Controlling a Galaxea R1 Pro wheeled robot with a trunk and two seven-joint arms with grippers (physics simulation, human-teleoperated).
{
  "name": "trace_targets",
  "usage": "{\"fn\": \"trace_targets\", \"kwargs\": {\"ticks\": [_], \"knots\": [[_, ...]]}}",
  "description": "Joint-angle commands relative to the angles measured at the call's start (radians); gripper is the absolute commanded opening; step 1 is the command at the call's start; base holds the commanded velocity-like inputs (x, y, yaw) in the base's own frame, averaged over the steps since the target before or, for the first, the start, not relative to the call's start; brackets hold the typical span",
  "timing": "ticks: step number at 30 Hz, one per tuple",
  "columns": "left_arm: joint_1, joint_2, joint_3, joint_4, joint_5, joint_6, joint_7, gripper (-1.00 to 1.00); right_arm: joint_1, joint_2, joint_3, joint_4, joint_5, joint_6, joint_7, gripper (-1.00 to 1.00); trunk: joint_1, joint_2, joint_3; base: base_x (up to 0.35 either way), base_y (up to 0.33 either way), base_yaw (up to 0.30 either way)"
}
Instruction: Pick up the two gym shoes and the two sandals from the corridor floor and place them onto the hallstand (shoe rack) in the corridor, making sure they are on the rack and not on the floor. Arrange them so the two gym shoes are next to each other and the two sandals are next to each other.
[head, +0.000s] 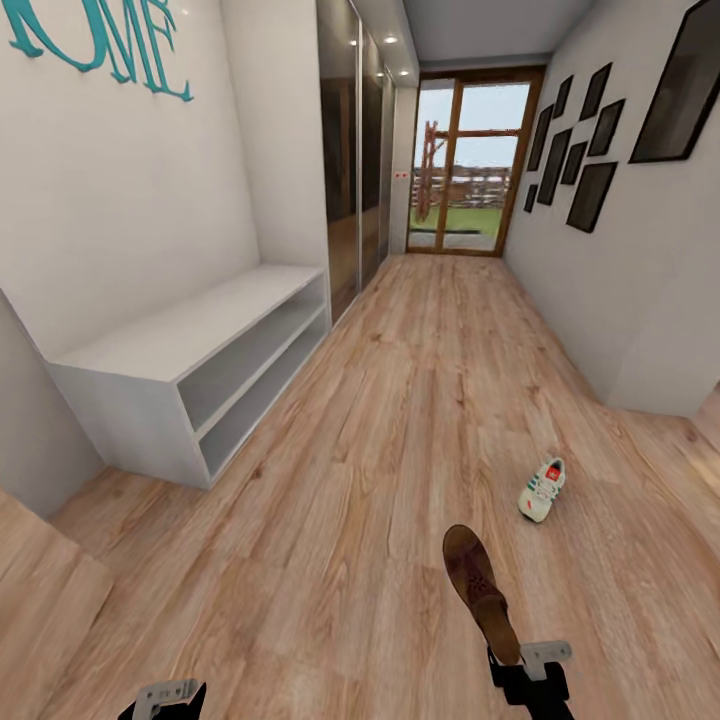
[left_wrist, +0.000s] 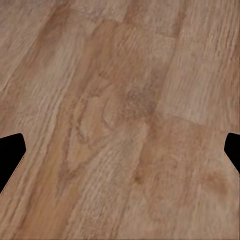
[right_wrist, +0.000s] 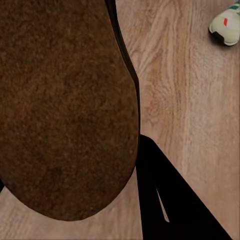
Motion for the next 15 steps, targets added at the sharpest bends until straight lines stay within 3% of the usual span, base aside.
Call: {"fn": "trace_targets", "kwargs": {"ticks": [1, 15], "knots": [[-0.001, 0.000, 0.009, 0.001, -0.010, -0.004, -0.005, 1.00, -0.001, 0.000, 0.000, 0.000, 0.006, -0.002, -0.005, -1.00, 0.000, 0.000, -0.001, 0.337, 0.000, 0.000], [-0.001, 0.000, 0.009, 0.001, -0.010, -0.008, -0.005, 1.00, -0.001, 0.002, 0.001, 0.011, 0.007, -0.002, -0.005, -1.00, 0.000, 0.000, 0.002, 0.337, 0.000, 0.000]]}}
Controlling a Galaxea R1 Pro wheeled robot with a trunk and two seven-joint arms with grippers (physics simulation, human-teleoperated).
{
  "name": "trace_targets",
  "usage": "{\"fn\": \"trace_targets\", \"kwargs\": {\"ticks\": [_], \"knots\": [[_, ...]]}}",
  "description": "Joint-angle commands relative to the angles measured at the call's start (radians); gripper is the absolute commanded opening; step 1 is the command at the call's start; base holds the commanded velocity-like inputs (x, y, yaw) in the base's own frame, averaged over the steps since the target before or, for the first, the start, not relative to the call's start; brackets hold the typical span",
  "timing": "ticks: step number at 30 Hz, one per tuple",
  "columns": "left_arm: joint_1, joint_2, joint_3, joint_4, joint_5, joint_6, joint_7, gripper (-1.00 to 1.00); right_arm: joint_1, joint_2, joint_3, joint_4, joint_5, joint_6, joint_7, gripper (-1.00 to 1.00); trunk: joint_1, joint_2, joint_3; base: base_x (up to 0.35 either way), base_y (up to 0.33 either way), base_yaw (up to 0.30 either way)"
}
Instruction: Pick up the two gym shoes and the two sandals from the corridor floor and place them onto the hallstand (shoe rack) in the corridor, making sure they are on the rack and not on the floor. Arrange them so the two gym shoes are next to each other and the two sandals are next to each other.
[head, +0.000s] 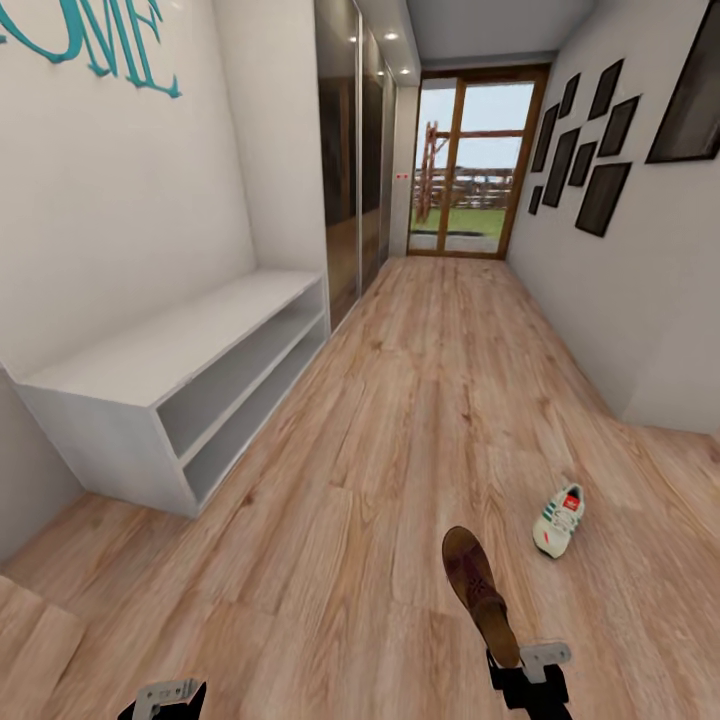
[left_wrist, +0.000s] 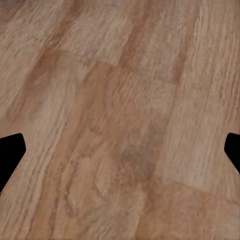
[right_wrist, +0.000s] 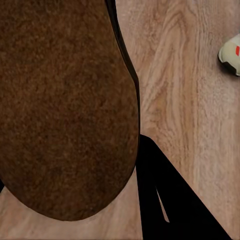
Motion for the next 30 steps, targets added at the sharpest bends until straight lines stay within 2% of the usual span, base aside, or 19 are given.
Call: {"fn": "trace_targets", "kwargs": {"ticks": [1, 30], "knots": [[-0.001, 0.000, 0.009, 0.001, -0.010, -0.004, -0.005, 1.00, -0.001, 0.000, 0.000, 0.001, 0.007, -0.001, -0.005, -1.00, 0.000, 0.000, 0.000, 0.337, 0.000, 0.000], [-0.001, 0.000, 0.009, 0.002, -0.009, -0.004, -0.005, 1.00, -0.001, 0.000, 0.000, 0.003, 0.007, -0.001, -0.005, -1.00, 0.000, 0.000, 0.044, 0.337, 0.000, 0.000]]}}
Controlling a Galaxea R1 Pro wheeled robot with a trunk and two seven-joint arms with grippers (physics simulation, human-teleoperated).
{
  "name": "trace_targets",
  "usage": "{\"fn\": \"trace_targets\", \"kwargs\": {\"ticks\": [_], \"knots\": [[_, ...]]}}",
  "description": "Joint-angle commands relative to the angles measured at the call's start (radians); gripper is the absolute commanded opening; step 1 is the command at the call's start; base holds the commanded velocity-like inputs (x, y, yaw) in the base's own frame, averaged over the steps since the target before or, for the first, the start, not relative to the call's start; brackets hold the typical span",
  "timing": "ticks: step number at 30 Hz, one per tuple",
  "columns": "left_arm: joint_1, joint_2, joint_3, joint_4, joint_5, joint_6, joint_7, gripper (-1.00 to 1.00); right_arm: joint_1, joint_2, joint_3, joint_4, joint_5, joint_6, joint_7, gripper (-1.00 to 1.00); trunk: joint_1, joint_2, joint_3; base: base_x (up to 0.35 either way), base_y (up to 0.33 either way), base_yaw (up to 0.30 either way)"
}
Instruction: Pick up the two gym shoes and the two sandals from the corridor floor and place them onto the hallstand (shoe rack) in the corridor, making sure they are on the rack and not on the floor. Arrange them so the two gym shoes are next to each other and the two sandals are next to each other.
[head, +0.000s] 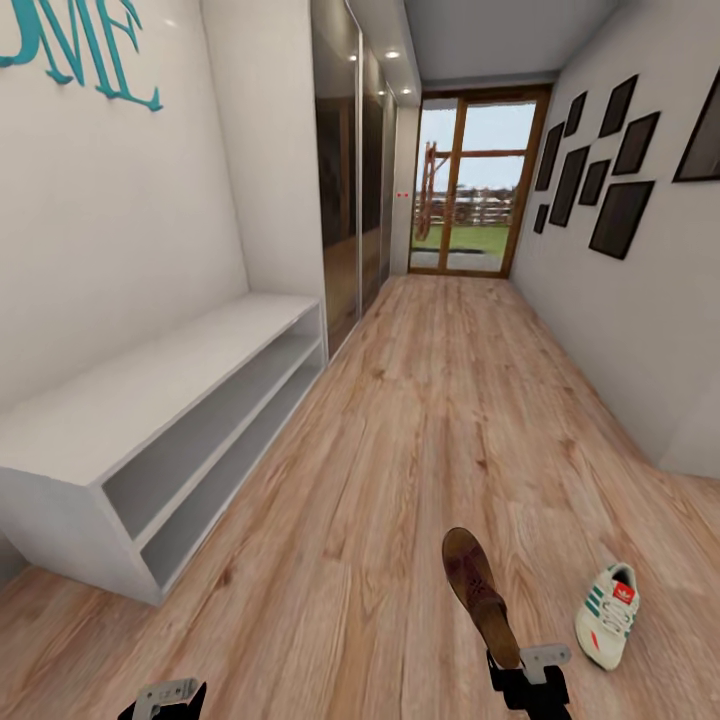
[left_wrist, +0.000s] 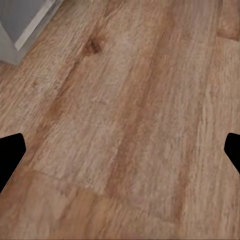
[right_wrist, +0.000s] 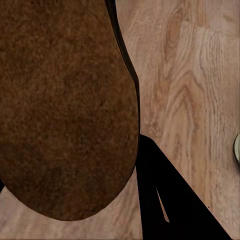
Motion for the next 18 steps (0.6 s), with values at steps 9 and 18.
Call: {"fn": "trace_targets", "kwargs": {"ticks": [9, 18], "knots": [[-0.001, 0.000, 0.009, 0.001, -0.010, -0.004, -0.005, 1.00, -0.001, 0.000, 0.000, 0.000, 0.007, -0.002, -0.005, -1.00, 0.000, 0.000, 0.013, 0.336, 0.000, 0.000], [-0.001, 0.000, 0.009, 0.001, -0.010, -0.004, -0.005, 1.00, -0.001, 0.000, 0.000, 0.001, 0.007, -0.002, -0.005, -1.00, 0.000, 0.000, 0.023, 0.337, 0.000, 0.000]]}}
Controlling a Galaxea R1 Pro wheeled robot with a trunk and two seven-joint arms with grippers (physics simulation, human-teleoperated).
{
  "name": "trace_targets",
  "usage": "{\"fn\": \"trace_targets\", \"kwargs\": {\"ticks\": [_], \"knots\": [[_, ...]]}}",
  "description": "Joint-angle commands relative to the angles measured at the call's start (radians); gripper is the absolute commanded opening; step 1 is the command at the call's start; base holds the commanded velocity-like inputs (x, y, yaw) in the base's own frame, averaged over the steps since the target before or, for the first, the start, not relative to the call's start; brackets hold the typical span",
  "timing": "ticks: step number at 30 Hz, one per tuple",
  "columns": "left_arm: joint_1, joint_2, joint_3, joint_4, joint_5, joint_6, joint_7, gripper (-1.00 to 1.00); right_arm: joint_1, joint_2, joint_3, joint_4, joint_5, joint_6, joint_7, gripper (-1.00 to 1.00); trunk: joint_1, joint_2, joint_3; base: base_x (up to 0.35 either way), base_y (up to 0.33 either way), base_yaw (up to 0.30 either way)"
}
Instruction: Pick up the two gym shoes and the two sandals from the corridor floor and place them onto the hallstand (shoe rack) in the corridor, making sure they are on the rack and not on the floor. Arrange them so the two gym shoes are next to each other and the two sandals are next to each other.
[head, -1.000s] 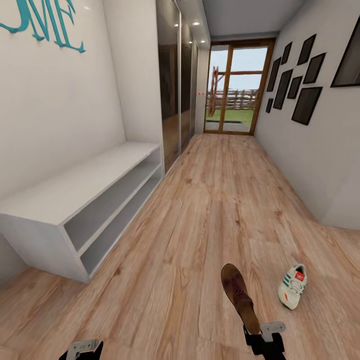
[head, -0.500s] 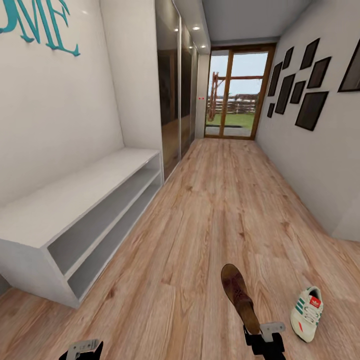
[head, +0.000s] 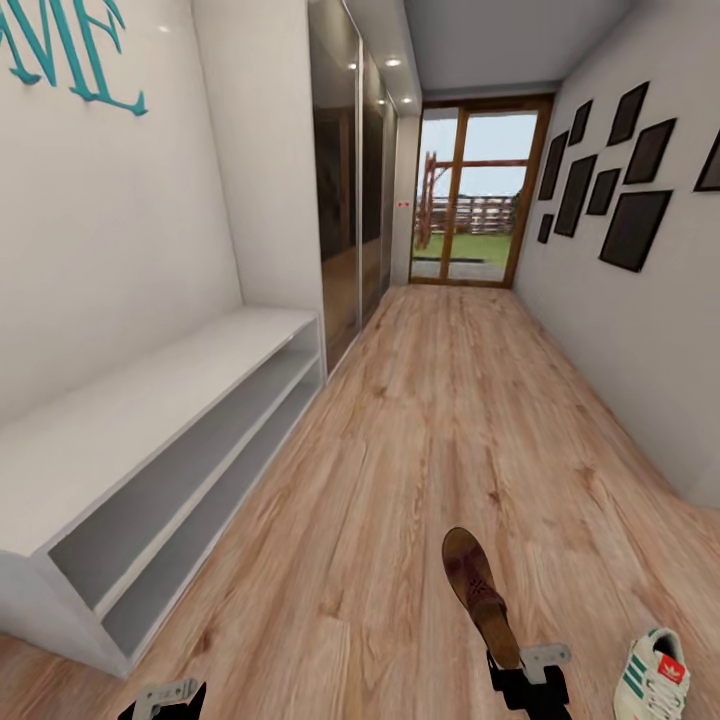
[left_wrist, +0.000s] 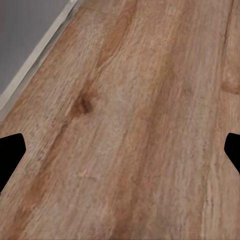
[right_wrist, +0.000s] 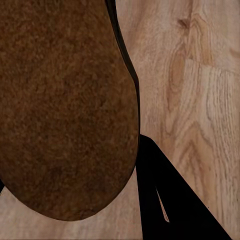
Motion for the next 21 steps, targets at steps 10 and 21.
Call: {"fn": "trace_targets", "kwargs": {"ticks": [10, 21], "knots": [[-0.001, 0.000, 0.009, 0.001, -0.010, -0.004, -0.005, 1.00, -0.001, 0.000, 0.000, 0.000, 0.007, -0.001, -0.005, -1.00, 0.000, 0.000, 0.000, 0.336, 0.000, -0.045], [-0.001, 0.000, 0.009, 0.001, -0.009, -0.004, -0.005, 1.00, -0.001, 0.000, 0.000, 0.000, 0.007, -0.001, -0.005, -1.00, 0.000, 0.000, 0.000, 0.336, 0.000, -0.023]]}}
